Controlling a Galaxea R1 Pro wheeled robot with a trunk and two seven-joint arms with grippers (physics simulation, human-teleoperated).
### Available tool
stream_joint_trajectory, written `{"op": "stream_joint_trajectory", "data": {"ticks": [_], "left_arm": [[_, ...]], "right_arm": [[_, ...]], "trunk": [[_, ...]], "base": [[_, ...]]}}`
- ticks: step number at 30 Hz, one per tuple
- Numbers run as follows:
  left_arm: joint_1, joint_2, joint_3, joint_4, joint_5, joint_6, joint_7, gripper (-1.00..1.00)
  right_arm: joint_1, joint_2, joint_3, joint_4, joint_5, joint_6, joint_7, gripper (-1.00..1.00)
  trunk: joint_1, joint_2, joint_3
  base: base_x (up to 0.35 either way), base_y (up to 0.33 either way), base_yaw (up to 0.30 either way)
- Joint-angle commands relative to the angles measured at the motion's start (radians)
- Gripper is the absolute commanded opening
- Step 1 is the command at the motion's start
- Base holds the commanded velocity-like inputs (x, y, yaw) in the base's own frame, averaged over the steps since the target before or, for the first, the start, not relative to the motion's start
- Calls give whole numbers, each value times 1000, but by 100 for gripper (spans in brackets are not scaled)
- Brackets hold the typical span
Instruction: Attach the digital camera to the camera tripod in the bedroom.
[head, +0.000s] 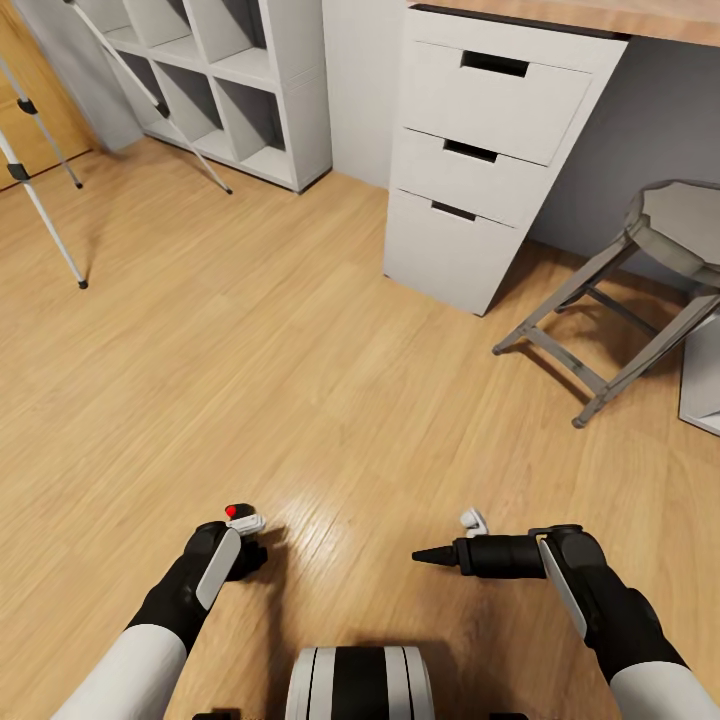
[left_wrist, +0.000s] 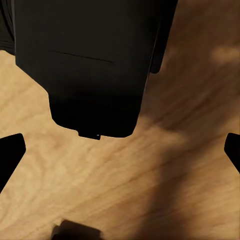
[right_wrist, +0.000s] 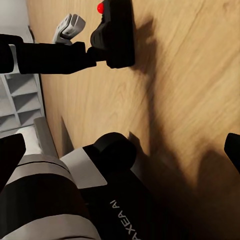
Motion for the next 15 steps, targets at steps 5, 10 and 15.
{"op": "stream_joint_trajectory", "data": {"ticks": [5,10,15], "left_arm": [[0,-1,3,-1,11,2,8,100],[0,-1,3,-1,10,2,8,100],[0,-1,3,0,9,2,8,100]], "right_arm": [[0,0,-1,0,-2,8,2,100],[0,0,-1,0,-2,8,1,100],[0,0,-1,0,-2,8,1,100]], "trunk": [[0,0,-1],[1,-1,-8],[3,-2,-28]], "base": [[0,0,0],[0,0,0],[0,0,0]]}}
